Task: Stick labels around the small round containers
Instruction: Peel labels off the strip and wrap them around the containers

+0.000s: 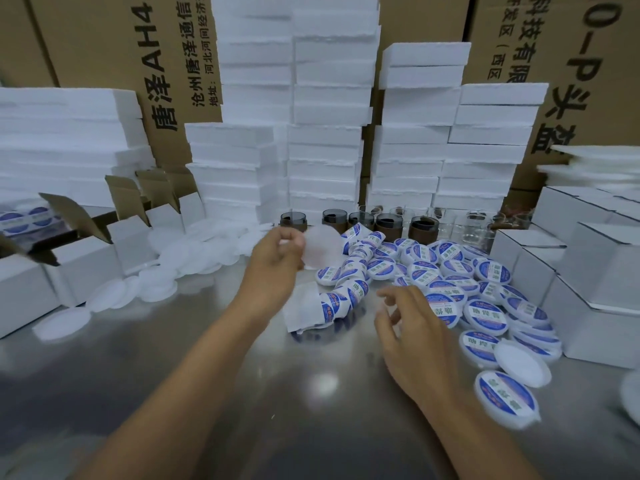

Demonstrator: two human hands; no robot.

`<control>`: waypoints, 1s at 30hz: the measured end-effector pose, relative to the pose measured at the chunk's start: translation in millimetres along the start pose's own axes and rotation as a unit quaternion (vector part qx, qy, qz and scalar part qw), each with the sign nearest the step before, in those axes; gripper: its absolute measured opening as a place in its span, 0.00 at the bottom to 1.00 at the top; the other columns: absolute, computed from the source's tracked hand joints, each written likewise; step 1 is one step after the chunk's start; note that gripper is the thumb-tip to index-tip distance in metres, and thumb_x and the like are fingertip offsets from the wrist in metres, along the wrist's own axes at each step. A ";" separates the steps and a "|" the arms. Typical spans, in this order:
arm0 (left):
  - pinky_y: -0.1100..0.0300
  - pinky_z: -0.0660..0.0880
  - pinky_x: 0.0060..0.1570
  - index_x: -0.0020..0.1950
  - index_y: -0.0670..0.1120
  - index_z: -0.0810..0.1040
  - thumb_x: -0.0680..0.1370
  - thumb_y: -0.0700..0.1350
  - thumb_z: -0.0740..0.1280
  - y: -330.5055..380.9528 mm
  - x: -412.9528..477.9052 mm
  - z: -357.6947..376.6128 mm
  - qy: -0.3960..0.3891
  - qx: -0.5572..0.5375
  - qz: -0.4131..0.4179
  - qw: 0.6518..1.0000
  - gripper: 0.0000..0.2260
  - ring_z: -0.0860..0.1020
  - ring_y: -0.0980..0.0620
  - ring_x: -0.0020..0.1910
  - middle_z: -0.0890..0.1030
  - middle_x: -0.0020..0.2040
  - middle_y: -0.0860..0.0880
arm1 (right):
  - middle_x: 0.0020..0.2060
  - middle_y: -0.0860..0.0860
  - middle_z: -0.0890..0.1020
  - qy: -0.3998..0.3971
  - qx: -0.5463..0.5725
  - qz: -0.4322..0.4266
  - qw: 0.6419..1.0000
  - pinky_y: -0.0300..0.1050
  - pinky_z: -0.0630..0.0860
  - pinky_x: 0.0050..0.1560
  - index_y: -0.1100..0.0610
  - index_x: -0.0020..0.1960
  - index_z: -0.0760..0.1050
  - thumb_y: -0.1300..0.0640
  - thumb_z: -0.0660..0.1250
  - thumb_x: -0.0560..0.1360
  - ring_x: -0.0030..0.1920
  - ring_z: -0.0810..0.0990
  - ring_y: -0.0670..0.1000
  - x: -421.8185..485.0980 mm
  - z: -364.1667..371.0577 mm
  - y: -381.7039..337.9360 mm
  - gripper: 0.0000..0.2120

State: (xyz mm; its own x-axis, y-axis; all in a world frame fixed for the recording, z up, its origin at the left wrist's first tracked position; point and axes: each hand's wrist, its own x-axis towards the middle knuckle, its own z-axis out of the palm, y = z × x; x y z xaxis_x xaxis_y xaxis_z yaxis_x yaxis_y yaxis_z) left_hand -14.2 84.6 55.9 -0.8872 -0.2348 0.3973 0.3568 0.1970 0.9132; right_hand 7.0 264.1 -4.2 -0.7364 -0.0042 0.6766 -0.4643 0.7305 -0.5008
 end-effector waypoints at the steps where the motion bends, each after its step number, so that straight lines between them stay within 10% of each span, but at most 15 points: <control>1: 0.56 0.75 0.50 0.42 0.48 0.72 0.80 0.38 0.59 3.4 -14.9 2.7 -0.027 -0.018 -0.016 0.999 0.09 0.78 0.46 0.42 0.79 0.42 0.43 | 0.42 0.40 0.74 0.007 0.057 0.021 0.998 0.43 0.73 0.40 0.50 0.52 0.75 0.56 0.65 0.75 0.39 0.77 0.46 -0.6 1.7 -5.8 0.07; 4: 0.59 0.79 0.35 0.43 0.43 0.72 0.81 0.38 0.59 3.6 -47.8 8.0 -0.091 -0.088 -0.061 0.990 0.07 0.81 0.50 0.35 0.81 0.36 0.45 | 0.39 0.41 0.78 0.001 0.241 0.093 0.966 0.34 0.73 0.40 0.41 0.49 0.72 0.51 0.66 0.74 0.38 0.78 0.43 -2.3 9.5 -26.3 0.06; 8: 0.62 0.79 0.37 0.46 0.41 0.75 0.80 0.41 0.61 -6.8 -54.2 5.9 -0.099 -0.122 -0.077 0.985 0.06 0.82 0.51 0.36 0.83 0.41 0.43 | 0.39 0.55 0.81 -0.047 0.367 0.161 0.915 0.49 0.78 0.42 0.54 0.50 0.77 0.59 0.67 0.74 0.38 0.80 0.55 -2.1 14.2 -36.0 0.06; 12: 0.64 0.74 0.35 0.47 0.44 0.79 0.72 0.51 0.66 -13.7 -52.5 5.9 -0.119 -0.130 -0.077 0.981 0.12 0.80 0.54 0.37 0.82 0.41 0.47 | 0.31 0.46 0.81 -0.091 0.390 0.127 0.907 0.40 0.75 0.35 0.50 0.45 0.79 0.61 0.68 0.74 0.31 0.78 0.45 -4.9 14.2 -39.8 0.06; 21: 0.67 0.76 0.35 0.46 0.46 0.78 0.80 0.40 0.60 -21.0 -30.0 -14.6 0.029 -0.263 -0.116 0.957 0.08 0.80 0.59 0.37 0.82 0.39 0.53 | 0.41 0.43 0.80 -0.050 0.260 0.108 0.958 0.26 0.68 0.40 0.45 0.50 0.77 0.59 0.62 0.77 0.40 0.75 0.37 12.7 24.8 -27.5 0.10; 30: 0.63 0.79 0.42 0.48 0.42 0.77 0.81 0.37 0.58 -30.2 -25.7 -17.3 0.038 -0.293 -0.103 0.950 0.08 0.84 0.50 0.46 0.85 0.44 0.48 | 0.74 0.49 0.58 -0.206 -0.089 0.036 0.974 0.52 0.49 0.70 0.50 0.69 0.68 0.46 0.60 0.76 0.72 0.47 0.52 40.6 57.0 -24.5 0.22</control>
State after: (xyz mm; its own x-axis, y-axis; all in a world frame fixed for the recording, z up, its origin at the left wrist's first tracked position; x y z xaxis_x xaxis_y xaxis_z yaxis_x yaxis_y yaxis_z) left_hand 2.9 68.2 19.7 -0.9397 -0.2843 0.1900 0.2999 -0.4182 0.8575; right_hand -39.5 207.0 4.7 -0.9158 -0.1951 0.3512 -0.3383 0.8460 -0.4122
